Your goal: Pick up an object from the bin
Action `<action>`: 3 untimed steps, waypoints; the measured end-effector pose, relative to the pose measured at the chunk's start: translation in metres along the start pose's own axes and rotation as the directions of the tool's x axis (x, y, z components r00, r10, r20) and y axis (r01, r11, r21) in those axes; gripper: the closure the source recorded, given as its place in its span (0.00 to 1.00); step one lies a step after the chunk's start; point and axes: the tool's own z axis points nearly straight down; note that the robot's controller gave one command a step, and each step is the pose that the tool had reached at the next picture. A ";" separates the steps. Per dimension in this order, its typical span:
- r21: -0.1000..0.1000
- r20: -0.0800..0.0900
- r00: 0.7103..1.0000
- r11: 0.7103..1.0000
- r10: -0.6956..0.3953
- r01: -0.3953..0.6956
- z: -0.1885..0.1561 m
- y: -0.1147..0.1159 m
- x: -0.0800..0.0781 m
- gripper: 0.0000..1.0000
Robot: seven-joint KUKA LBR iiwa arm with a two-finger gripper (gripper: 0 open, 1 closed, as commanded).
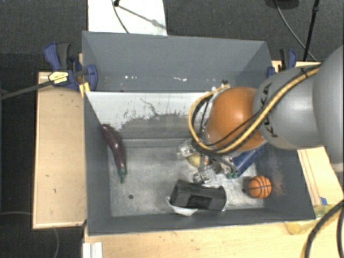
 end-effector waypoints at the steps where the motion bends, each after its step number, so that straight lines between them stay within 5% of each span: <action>1: 0.001 -0.010 0.985 0.985 -0.173 0.173 0.003 -0.017 0.042 1.00; 2: 0.001 -0.011 0.985 0.985 -0.172 0.172 0.003 -0.017 0.042 1.00; 3: -0.017 -0.043 0.983 0.984 -0.177 0.177 -0.045 -0.013 0.043 1.00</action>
Offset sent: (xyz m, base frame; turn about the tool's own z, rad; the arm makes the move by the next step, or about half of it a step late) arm 0.0000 0.0000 0.0000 0.0000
